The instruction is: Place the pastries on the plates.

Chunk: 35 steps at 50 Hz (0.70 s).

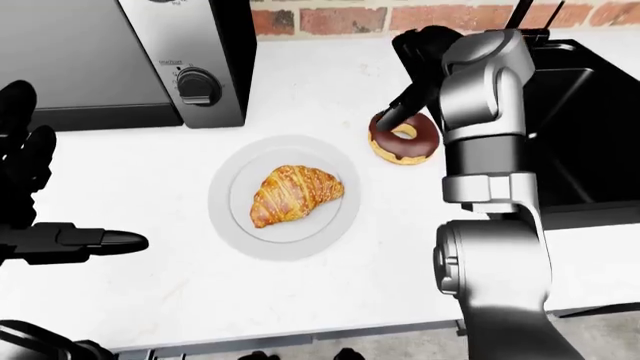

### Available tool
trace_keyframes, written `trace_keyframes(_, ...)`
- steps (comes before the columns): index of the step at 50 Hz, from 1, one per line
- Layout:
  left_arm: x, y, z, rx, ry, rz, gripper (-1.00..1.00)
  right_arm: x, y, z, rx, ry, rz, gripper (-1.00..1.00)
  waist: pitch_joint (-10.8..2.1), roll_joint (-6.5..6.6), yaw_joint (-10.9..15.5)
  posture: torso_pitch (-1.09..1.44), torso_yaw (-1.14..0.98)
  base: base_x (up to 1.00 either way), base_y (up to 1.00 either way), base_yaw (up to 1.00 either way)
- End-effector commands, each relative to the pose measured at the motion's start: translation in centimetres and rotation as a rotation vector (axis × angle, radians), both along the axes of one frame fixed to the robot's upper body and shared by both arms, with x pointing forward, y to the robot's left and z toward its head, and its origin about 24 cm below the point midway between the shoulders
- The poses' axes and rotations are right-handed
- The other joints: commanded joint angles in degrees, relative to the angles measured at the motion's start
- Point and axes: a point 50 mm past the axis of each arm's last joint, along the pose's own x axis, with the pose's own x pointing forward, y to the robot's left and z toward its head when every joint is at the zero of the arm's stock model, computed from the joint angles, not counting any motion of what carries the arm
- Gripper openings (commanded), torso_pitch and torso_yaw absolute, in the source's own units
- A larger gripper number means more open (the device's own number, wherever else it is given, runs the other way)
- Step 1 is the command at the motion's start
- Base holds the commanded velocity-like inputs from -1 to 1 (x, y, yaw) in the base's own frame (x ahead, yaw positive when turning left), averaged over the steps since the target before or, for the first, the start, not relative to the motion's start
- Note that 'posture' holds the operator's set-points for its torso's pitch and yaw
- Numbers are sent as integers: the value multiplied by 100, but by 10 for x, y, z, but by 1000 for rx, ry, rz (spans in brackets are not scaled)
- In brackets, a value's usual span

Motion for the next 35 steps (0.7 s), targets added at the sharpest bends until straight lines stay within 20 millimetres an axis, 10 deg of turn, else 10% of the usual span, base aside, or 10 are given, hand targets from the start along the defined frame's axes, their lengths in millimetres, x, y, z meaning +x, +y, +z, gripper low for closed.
trace_keyframes(1,-3,0,7,27,-43,9,100,-6,-2,23,-17,-95,-4,100,-198,-9,-3,23,0,0,0,0)
trace_keyframes(35,-3,0,6,26,-40,10,100,-10,-7,-11,-36,-16,-8,100,-223,-14,3,23,0,0,0,0)
